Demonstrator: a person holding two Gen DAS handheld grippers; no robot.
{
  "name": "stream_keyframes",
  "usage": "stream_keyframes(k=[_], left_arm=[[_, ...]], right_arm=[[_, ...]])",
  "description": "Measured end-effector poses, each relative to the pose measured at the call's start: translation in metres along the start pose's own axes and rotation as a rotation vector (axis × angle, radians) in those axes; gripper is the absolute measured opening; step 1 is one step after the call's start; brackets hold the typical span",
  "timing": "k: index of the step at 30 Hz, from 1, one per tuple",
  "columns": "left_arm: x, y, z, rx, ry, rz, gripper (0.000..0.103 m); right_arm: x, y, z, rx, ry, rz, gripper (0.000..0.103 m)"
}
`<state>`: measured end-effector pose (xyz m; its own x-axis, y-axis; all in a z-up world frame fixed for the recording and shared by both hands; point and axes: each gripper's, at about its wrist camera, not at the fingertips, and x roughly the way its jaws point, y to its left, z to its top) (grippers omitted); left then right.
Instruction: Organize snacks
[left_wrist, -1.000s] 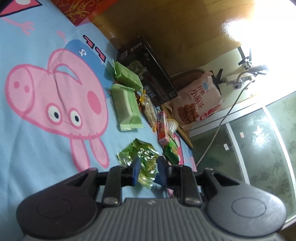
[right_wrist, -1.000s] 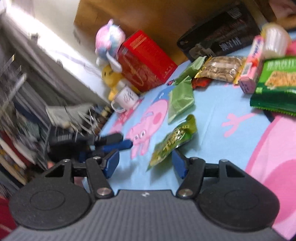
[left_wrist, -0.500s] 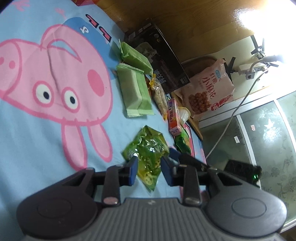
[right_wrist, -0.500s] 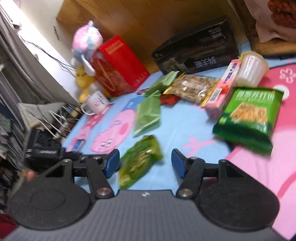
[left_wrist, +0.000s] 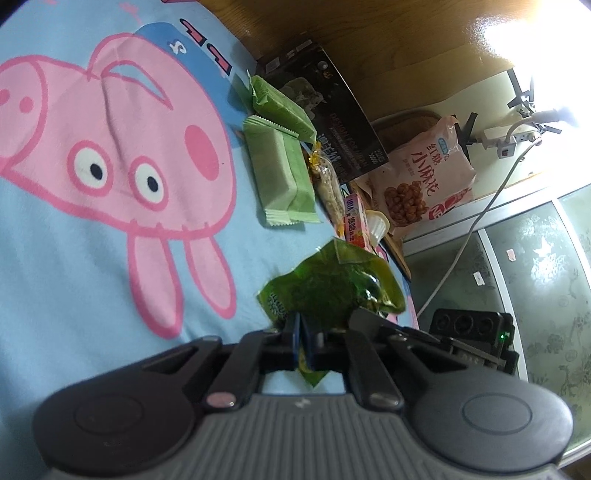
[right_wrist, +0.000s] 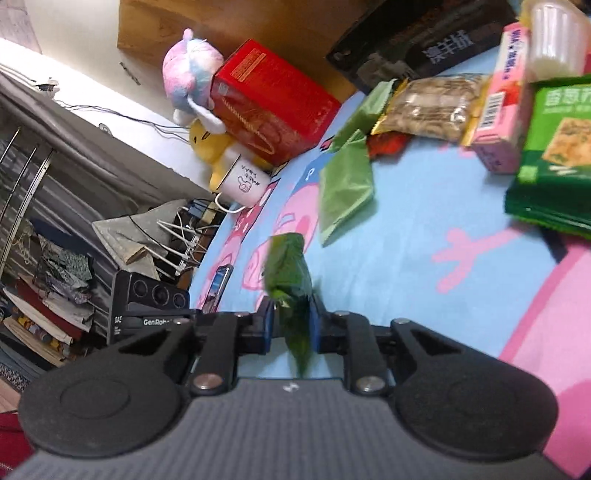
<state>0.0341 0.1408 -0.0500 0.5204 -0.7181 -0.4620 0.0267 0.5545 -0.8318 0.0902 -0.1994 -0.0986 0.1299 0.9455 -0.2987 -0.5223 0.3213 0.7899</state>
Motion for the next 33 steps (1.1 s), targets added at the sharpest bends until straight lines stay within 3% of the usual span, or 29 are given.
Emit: stream_keyframes(k=[9, 11, 13, 14, 17, 21, 23, 27, 33], left_arm=[[-0.002, 0.0, 0.0, -0.004, 0.001, -0.017, 0.008], [-0.009, -0.003, 0.0, 0.008, -0.022, -0.026, 0.019], [-0.019, -0.007, 0.0, 0.033, -0.061, -0.019, 0.044], [-0.024, -0.008, 0.0, 0.04, -0.079, -0.019, 0.049], [-0.032, -0.007, 0.001, 0.037, -0.102, -0.011, 0.054], [-0.034, -0.003, 0.003, -0.006, -0.102, -0.068, 0.061], [-0.032, -0.004, 0.006, -0.019, -0.091, -0.107, 0.061], [-0.016, -0.02, 0.022, -0.003, -0.056, -0.134, 0.049], [0.014, -0.066, 0.079, 0.134, -0.068, -0.11, 0.039]], right_arm=[[0.007, 0.002, 0.0, 0.046, -0.036, -0.053, 0.017], [0.004, -0.002, -0.001, 0.098, -0.053, -0.031, 0.016], [0.0, -0.006, -0.002, 0.148, -0.067, -0.006, 0.016], [-0.002, -0.009, -0.003, 0.172, -0.072, 0.008, 0.016], [-0.008, -0.011, -0.004, 0.228, -0.091, 0.062, 0.016], [-0.018, -0.006, -0.001, 0.245, -0.122, 0.111, 0.016], [-0.02, 0.001, 0.004, 0.234, -0.132, 0.12, 0.016], [-0.022, 0.011, 0.022, 0.198, -0.155, 0.118, 0.016], [-0.028, 0.022, 0.08, 0.122, -0.227, 0.045, 0.016]])
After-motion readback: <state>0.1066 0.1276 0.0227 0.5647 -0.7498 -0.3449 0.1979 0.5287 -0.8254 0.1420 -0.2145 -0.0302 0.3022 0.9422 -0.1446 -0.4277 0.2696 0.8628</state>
